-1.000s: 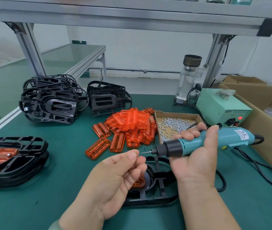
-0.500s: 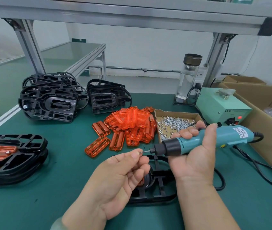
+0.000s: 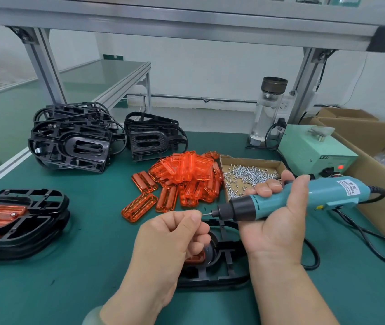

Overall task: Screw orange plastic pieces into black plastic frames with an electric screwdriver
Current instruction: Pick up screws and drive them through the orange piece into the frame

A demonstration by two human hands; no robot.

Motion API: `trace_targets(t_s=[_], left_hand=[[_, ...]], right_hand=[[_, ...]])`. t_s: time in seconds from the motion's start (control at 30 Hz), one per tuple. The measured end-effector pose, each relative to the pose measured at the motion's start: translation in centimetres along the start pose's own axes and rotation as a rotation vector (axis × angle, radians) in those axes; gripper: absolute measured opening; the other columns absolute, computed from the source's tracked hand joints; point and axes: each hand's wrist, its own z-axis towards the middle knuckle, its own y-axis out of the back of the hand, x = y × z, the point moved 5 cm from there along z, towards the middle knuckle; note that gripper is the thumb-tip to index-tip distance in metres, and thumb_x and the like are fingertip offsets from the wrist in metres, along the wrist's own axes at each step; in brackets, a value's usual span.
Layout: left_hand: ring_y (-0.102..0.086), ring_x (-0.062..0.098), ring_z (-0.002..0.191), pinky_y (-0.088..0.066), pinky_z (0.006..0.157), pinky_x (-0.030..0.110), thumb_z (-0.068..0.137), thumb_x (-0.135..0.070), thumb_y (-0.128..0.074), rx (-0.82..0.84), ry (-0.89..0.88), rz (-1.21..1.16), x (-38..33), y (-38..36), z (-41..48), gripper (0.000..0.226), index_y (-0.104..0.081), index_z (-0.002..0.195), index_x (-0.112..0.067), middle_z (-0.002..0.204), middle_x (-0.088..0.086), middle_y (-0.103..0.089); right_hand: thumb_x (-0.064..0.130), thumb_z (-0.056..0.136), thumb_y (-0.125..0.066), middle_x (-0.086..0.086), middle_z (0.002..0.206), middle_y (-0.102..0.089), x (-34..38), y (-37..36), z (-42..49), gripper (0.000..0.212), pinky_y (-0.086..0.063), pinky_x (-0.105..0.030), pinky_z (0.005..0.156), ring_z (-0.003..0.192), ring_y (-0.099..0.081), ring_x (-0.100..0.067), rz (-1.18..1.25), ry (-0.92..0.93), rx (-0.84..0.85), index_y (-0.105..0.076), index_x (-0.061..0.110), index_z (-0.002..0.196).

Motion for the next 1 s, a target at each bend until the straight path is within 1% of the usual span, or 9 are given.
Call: trace_targets(t_s=[0.1,0.33,0.43,0.53,0.6,0.67,0.77,0.87,1.0], left_hand=[[-0.065,0.013,0.059,-0.05,0.051,0.017,0.085,-0.019,-0.065,0.039,-0.049,0.103,-0.6,0.3,0.2,0.019,-0.075,0.07,-0.024,0.07,0.006,-0.072],[-0.062,0.01,0.057,-0.047,0.051,0.016,0.085,-0.021,-0.066,0.09,-0.06,0.215,-0.6,0.6,0.5,0.017,-0.075,0.071,-0.024,0.069,0.005,-0.072],[-0.068,0.008,0.066,-0.047,0.052,0.014,0.082,-0.024,-0.068,0.1,-0.098,0.283,-1.2,1.1,0.7,0.01,-0.076,0.078,-0.026,0.077,-0.002,-0.074],[-0.067,0.0,0.072,-0.046,0.056,0.009,0.08,-0.028,-0.07,0.044,-0.206,0.485,-2.3,2.3,1.4,0.008,-0.072,0.085,-0.033,0.077,-0.016,-0.072],[-0.062,-0.01,0.07,-0.041,0.061,0.002,0.08,-0.024,-0.071,0.032,-0.293,0.696,-3.0,3.1,1.8,0.015,-0.069,0.079,-0.039,0.072,-0.028,-0.068],[-0.057,-0.016,0.076,-0.038,0.065,-0.001,0.08,-0.025,-0.071,0.101,-0.326,0.928,-2.9,3.2,1.9,0.018,-0.069,0.074,-0.042,0.073,-0.031,-0.065],[-0.057,-0.005,0.081,-0.041,0.07,0.007,0.08,-0.029,-0.07,0.23,-0.366,1.148,-2.0,2.6,1.6,0.008,-0.072,0.08,-0.036,0.076,-0.022,-0.063],[-0.054,0.005,0.083,-0.045,0.079,0.03,0.082,-0.033,-0.065,0.302,-0.43,1.299,-1.3,1.7,1.3,0.01,-0.073,0.089,-0.032,0.086,-0.01,-0.058],[-0.05,0.011,0.089,-0.045,0.08,0.03,0.087,-0.037,-0.057,0.329,-0.443,1.415,-1.0,1.2,1.2,0.015,-0.069,0.095,-0.034,0.09,-0.008,-0.051]], right_hand=[[0.045,0.083,-0.06,0.012,0.061,-0.046,-0.1,0.0,0.0,0.02,-0.044,-0.018,0.054,0.049,-0.045,-0.004,-0.008,0.002,0.01,-0.053,0.026,0.088],[0.043,0.079,-0.061,0.012,0.061,-0.046,-0.2,0.0,-0.1,0.022,-0.044,-0.018,0.054,0.049,-0.045,-0.004,-0.019,0.0,0.019,-0.053,0.025,0.088],[0.044,0.08,-0.061,0.012,0.061,-0.046,-0.1,0.0,0.0,0.022,-0.044,-0.019,0.054,0.049,-0.045,-0.004,-0.025,-0.005,0.024,-0.052,0.025,0.089],[0.044,0.085,-0.059,0.012,0.061,-0.047,0.0,0.2,0.1,0.02,-0.044,-0.019,0.054,0.049,-0.045,-0.004,-0.031,-0.006,0.021,-0.053,0.025,0.089],[0.043,0.086,-0.059,0.012,0.061,-0.047,0.1,0.3,0.3,0.02,-0.043,-0.019,0.055,0.049,-0.045,-0.004,-0.039,-0.005,0.012,-0.053,0.024,0.089],[0.04,0.081,-0.063,0.011,0.06,-0.047,0.3,0.4,0.5,0.022,-0.043,-0.019,0.055,0.049,-0.045,-0.005,-0.056,0.002,0.0,-0.053,0.023,0.09],[0.036,0.077,-0.066,0.01,0.059,-0.048,0.4,0.7,0.7,0.023,-0.043,-0.019,0.054,0.048,-0.046,-0.005,-0.119,0.004,-0.017,-0.052,0.022,0.089],[0.032,0.087,-0.064,0.009,0.059,-0.049,0.6,1.0,1.0,0.018,-0.043,-0.019,0.053,0.047,-0.047,-0.006,-0.201,-0.003,-0.024,-0.05,0.021,0.089],[0.03,0.087,-0.064,0.007,0.058,-0.049,0.8,0.9,1.4,0.016,-0.043,-0.02,0.052,0.046,-0.046,-0.006,-0.258,-0.004,0.01,-0.052,0.02,0.084]])
